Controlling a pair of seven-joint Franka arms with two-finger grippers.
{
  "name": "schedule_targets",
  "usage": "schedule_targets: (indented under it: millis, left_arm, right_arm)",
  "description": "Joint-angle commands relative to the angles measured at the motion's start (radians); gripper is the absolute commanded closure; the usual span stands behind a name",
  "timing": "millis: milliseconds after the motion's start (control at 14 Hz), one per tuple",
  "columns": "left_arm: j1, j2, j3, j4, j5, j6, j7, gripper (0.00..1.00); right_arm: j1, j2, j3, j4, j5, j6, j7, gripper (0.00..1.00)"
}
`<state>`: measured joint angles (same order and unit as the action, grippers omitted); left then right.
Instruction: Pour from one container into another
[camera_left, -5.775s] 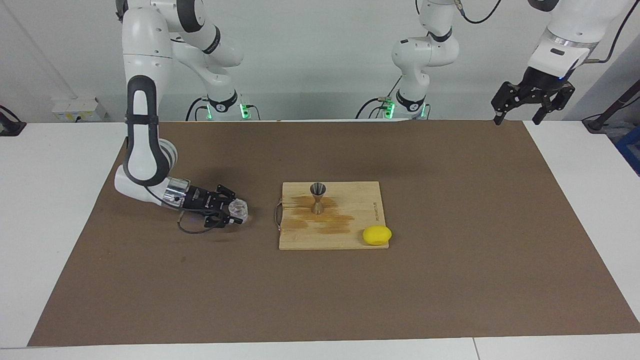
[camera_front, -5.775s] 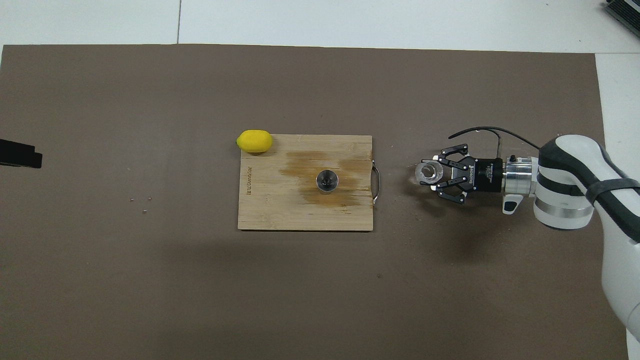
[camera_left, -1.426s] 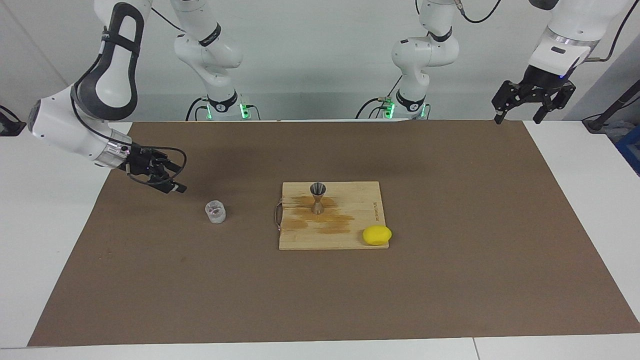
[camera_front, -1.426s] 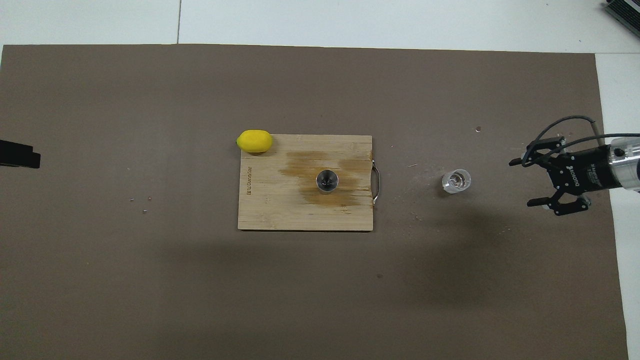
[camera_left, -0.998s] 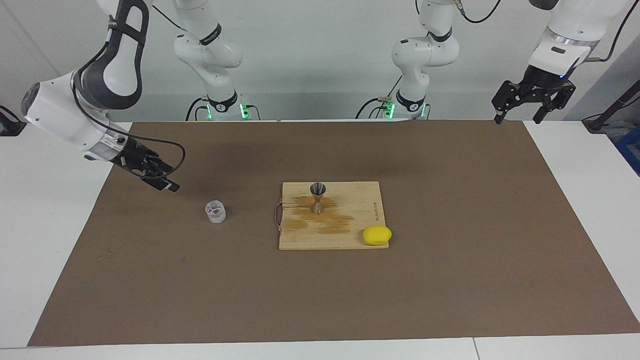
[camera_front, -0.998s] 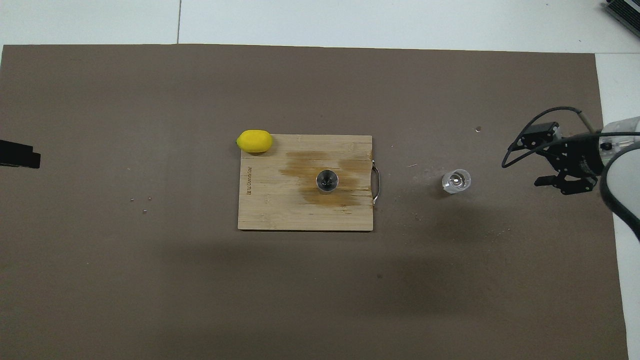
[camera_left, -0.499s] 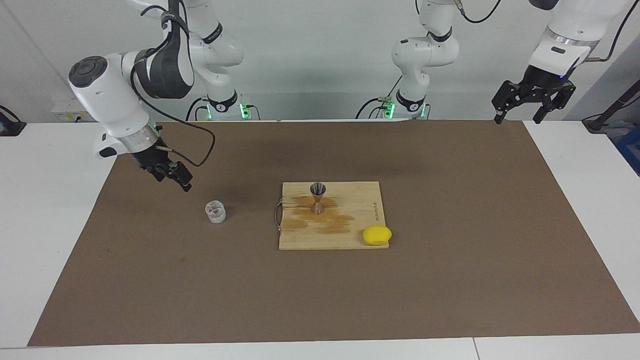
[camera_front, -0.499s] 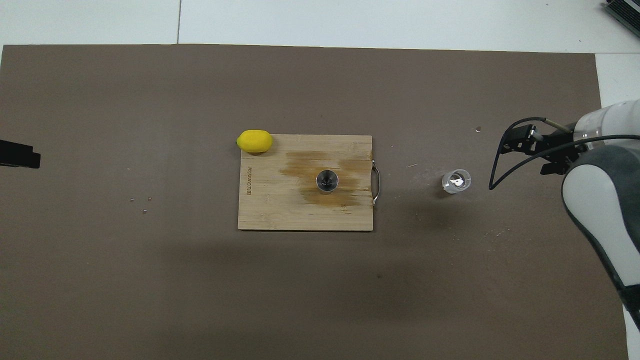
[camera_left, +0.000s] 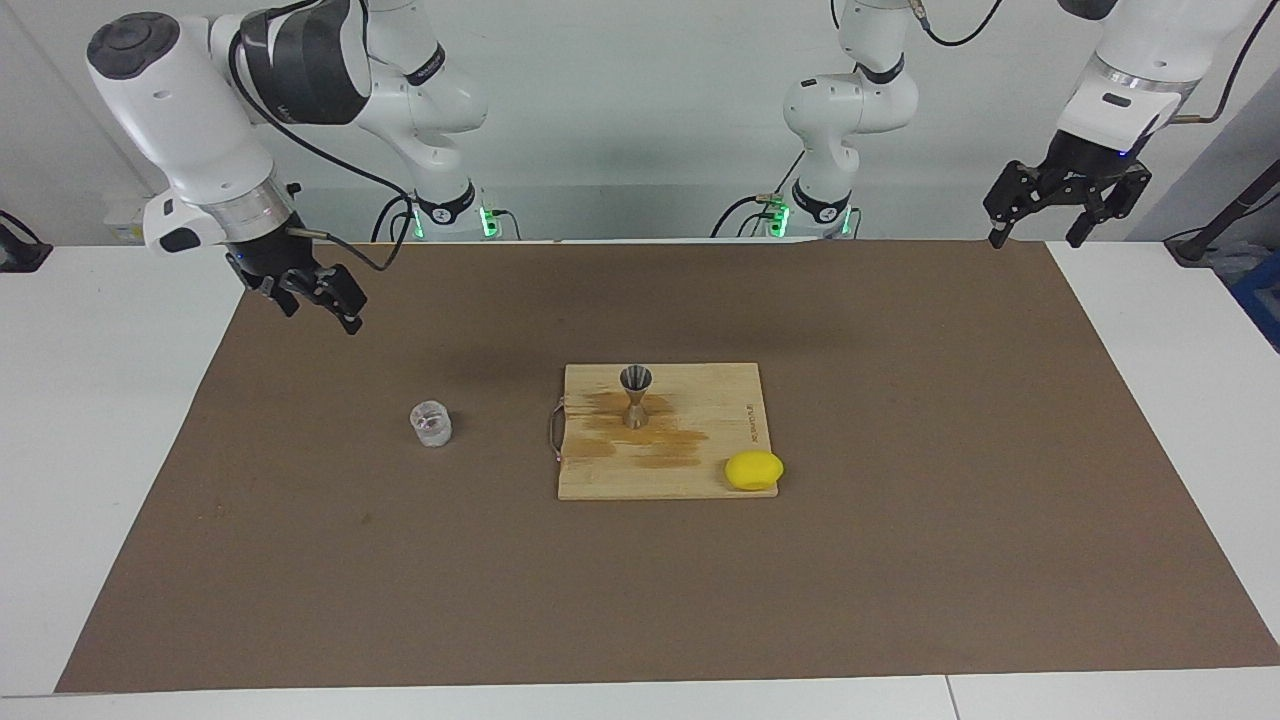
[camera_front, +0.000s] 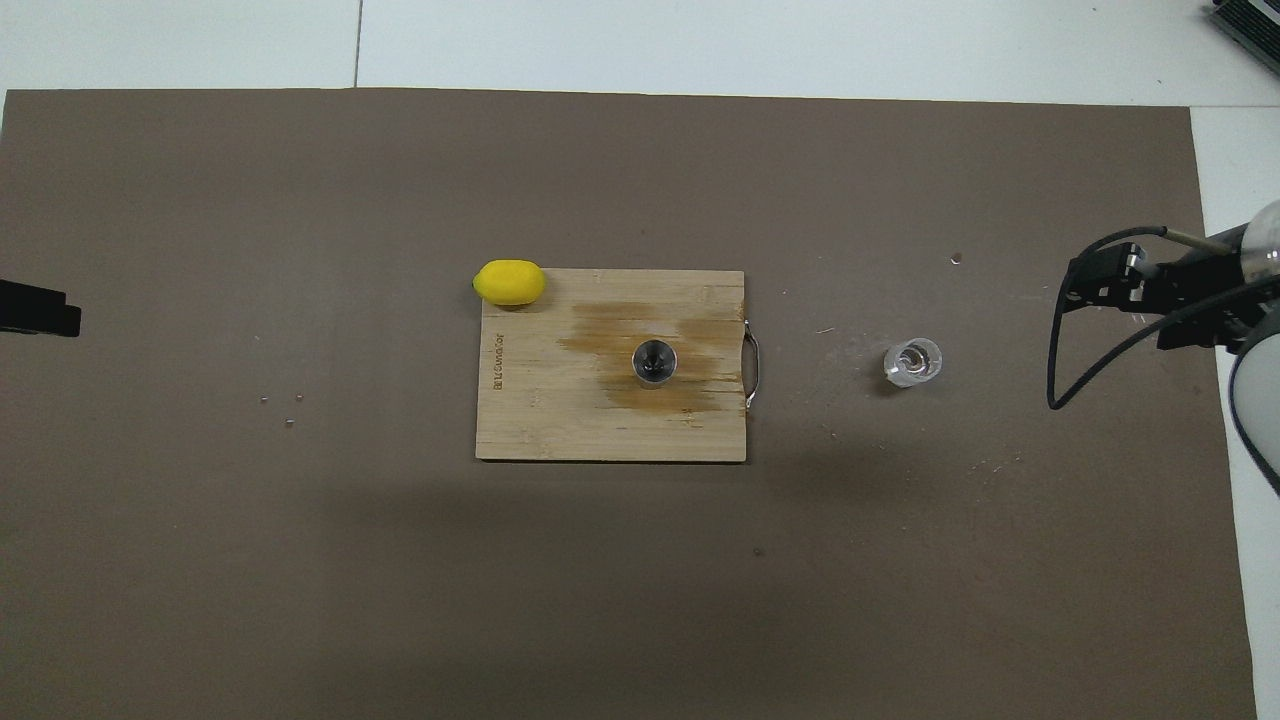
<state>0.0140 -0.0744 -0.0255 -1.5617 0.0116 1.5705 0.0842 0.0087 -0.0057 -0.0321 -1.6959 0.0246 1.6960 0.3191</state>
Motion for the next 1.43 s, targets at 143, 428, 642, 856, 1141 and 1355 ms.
schedule_targets:
  millis: [143, 428, 642, 856, 1141, 1355]
  left_arm:
    - [-0.006, -0.025, 0.006, -0.023, -0.007, -0.006, -0.011, 0.00]
    - [-0.006, -0.025, 0.006, -0.023, -0.007, -0.006, -0.008, 0.00]
    - [-0.006, -0.025, 0.006, -0.021, -0.007, -0.006, -0.009, 0.00]
    - [-0.006, -0.025, 0.006, -0.020, -0.007, -0.006, -0.008, 0.00]
    - [-0.006, -0.025, 0.006, -0.021, -0.007, -0.006, -0.003, 0.00]
    - [-0.006, -0.025, 0.007, -0.021, -0.007, -0.006, 0.000, 0.00]
  right_arm:
    - [-0.004, -0.013, -0.025, 0.097, -0.025, -0.150, -0.136, 0.00]
    - [0.002, -0.014, -0.017, 0.105, -0.061, -0.151, -0.150, 0.00]
    - [0.013, -0.022, -0.011, 0.107, -0.060, -0.157, -0.146, 0.00]
    - [0.011, -0.031, -0.011, 0.096, -0.060, -0.154, -0.158, 0.00]
    - [0.014, -0.043, -0.002, 0.084, -0.060, -0.151, -0.175, 0.00]
    - [0.014, -0.043, 0.014, 0.084, -0.060, -0.150, -0.175, 0.00]
